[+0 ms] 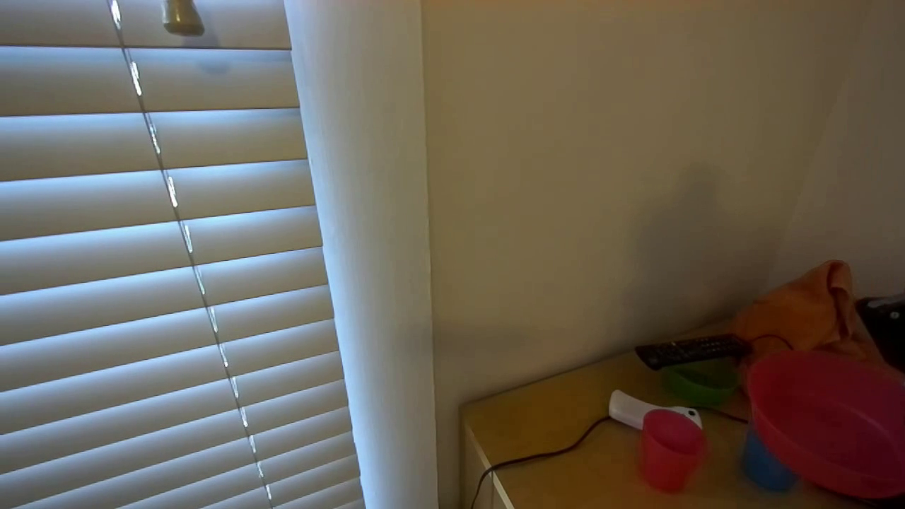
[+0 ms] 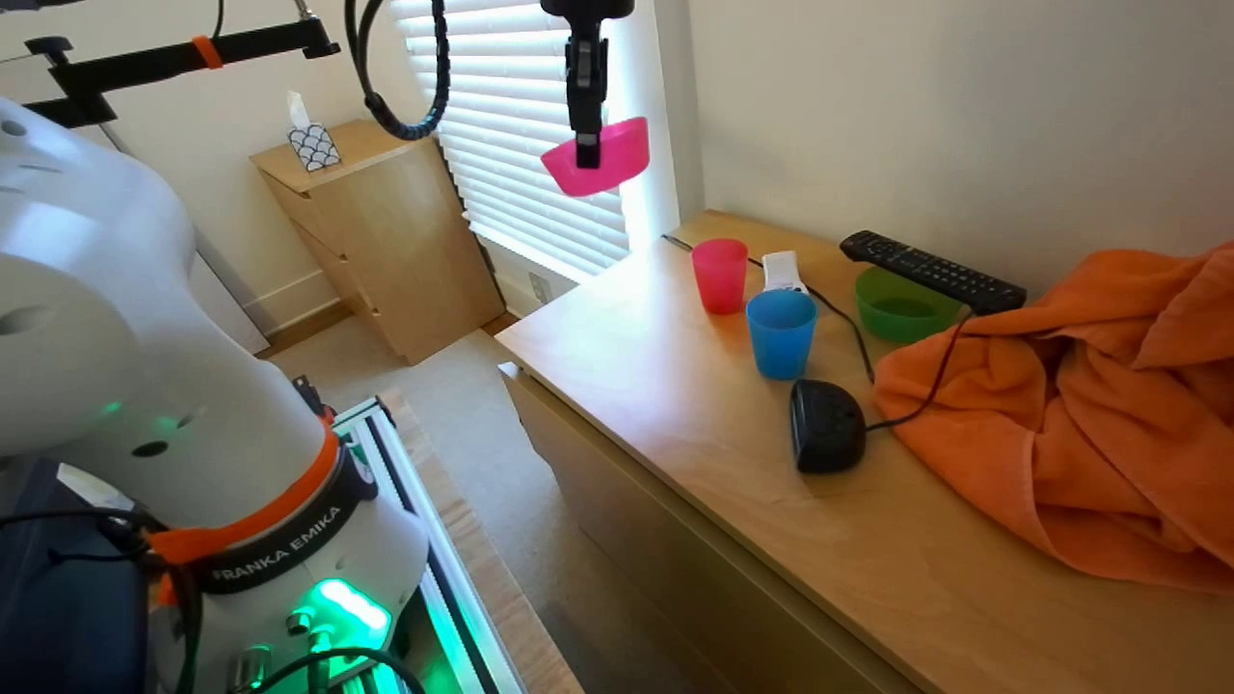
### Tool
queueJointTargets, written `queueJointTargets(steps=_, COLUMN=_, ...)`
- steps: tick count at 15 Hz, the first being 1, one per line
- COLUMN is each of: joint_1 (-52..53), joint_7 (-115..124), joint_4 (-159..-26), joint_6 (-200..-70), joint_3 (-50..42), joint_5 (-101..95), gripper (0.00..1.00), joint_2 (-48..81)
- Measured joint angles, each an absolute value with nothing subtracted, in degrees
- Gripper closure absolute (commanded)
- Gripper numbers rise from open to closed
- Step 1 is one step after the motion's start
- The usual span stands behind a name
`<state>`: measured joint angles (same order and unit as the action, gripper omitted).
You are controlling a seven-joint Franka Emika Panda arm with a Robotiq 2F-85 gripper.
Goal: Put the pink bowl on the blue cup
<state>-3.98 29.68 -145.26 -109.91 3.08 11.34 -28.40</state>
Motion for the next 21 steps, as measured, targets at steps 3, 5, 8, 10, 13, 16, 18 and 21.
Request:
queueJointTargets(steps=3, joint_1=-4.2, joint_7=30.7, joint_4=-145.8, joint_6=-111.1, joint_3=3.2, joint_5=11.9, gripper=0.99, joint_2=-29.0)
queueJointTargets(steps=5, joint_1=-5.4, joint_7=31.3, joint_4=-145.8, joint_6=-114.7, joint_3=1.8, joint_5=14.3, gripper=0.99, joint_2=-27.4)
queueJointTargets(steps=8, joint_1=-8.9, joint_7=31.0, joint_4=-146.2, joint_6=-120.0, joint_3=-2.7, joint_5=16.2, gripper=0.99, joint_2=-23.5)
queueJointTargets(steps=10, joint_1=-10.9, joint_7=30.5, joint_4=-147.0, joint_6=-124.2, joint_3=-5.4, joint_5=17.8, gripper=0.99, joint_2=-21.3)
queueJointTargets(steps=13, joint_1=-12.6, joint_7=30.4, joint_4=-147.8, joint_6=-128.0, joint_3=-8.2, joint_5=20.4, gripper=0.99, joint_2=-17.7)
queueJointTargets(steps=16, joint_1=-12.8, joint_7=30.4, joint_4=-147.8, joint_6=-130.1, joint_3=-9.2, joint_5=22.7, gripper=0.99, joint_2=-13.2)
queueJointTargets(steps=18, joint_1=-12.8, joint_7=30.4, joint_4=-147.8, joint_6=-131.9, joint_3=-9.3, joint_5=24.1, gripper=0.99, joint_2=-10.6)
queueJointTargets(steps=21, joint_1=-12.8, joint_7=30.3, joint_4=-147.7, joint_6=-135.8, joint_3=-9.3, joint_5=26.6, gripper=0.99, joint_2=-7.5)
